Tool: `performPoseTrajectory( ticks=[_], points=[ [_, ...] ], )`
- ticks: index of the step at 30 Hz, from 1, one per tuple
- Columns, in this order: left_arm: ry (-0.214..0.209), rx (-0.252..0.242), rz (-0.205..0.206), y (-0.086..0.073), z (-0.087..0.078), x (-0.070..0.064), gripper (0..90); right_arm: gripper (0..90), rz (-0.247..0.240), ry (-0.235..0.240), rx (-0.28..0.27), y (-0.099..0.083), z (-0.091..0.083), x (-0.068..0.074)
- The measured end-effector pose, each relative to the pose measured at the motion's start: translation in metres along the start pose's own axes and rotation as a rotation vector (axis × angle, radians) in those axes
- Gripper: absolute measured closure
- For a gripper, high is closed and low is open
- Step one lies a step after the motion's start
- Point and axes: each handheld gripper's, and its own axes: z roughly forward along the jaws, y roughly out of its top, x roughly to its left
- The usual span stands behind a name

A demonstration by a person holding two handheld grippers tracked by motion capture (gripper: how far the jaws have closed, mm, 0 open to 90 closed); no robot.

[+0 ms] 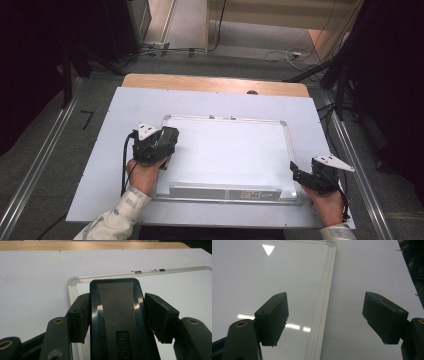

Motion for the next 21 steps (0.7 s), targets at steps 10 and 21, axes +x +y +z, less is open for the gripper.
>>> performPoseTrajectory(
  ticks=[10,21],
  points=[
    [0.004,0.0,-0.014,0.0008,0.0021,0.002,39.9,19.6,0.0,-0.002,0.002,-0.0003,0.0001,-0.0001],
    [-0.002,-0.002,-0.021,-0.0005,-0.0018,0.0006,39.9,19.6,0.001,-0.002,0.001,-0.0003,-0.0005,-0.0005]
  ],
)
